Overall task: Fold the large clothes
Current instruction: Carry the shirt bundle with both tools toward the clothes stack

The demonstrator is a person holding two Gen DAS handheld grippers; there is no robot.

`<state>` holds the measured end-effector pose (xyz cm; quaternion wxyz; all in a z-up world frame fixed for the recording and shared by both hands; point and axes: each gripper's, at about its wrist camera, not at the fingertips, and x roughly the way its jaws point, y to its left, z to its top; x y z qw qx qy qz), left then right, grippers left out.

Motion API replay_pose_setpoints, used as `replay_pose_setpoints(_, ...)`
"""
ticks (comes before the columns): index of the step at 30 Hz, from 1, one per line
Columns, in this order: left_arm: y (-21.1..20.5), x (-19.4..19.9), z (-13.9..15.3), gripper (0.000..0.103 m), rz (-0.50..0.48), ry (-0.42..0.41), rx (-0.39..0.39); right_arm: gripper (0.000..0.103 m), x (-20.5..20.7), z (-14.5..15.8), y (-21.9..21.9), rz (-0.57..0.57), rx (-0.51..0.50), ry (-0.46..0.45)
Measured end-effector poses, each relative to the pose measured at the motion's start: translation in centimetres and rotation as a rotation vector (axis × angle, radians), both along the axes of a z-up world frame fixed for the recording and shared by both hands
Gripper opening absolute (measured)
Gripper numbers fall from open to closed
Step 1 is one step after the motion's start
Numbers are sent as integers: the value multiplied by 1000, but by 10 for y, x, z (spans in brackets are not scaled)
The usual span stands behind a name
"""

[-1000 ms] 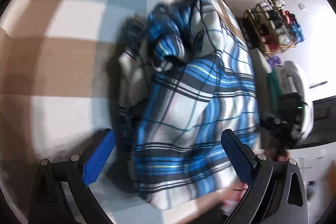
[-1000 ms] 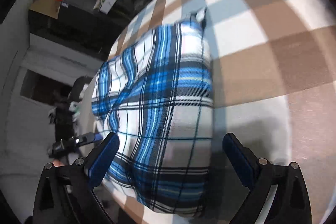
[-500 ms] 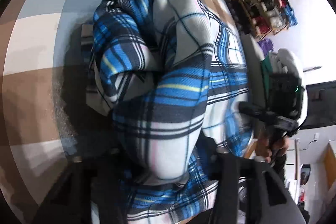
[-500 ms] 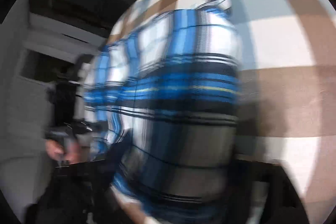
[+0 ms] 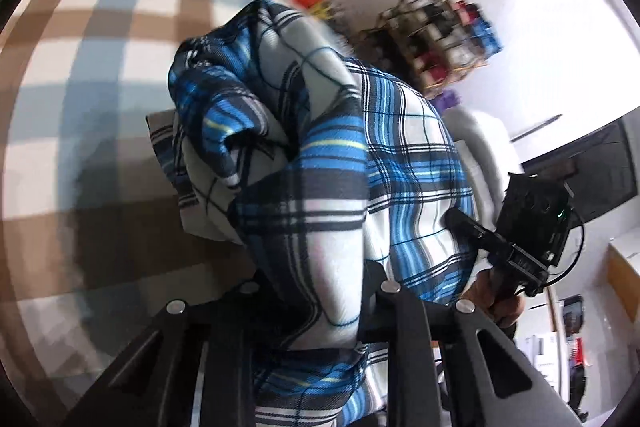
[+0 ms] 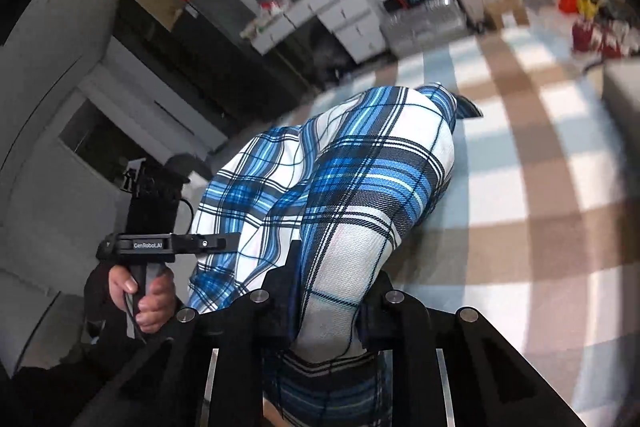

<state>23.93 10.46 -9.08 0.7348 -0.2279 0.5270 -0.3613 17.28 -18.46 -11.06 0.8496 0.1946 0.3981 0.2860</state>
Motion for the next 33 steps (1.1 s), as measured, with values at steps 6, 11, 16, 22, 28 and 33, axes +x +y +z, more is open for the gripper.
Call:
replay_pose_setpoints(6, -73, 4, 86, 17, -91, -134, -47, 21, -30, 104, -50, -85, -34, -84)
replay_pose_setpoints(11, -155, 5, 165, 17, -160, -218, -126, 21, -64, 185, -118, -187, -15, -151)
replay_pose_setpoints(16, -253, 12, 202, 17, -241, -251, -141, 21, -89, 245, -207, -362, -76, -174)
replay_pose_setpoints(22, -325, 18, 148, 18, -260, -154, -220, 23, -73, 233, -317, -496, -112, -9)
replay_pose_setpoints(28, -337, 28, 67, 40, -280, -18, -102, 31, -49, 140, -414, -646, 36, 276)
replay_pose_setpoints(33, -314, 24, 88, 67, -231, -119, -78, 53, -48, 148, -405, -680, -103, 232)
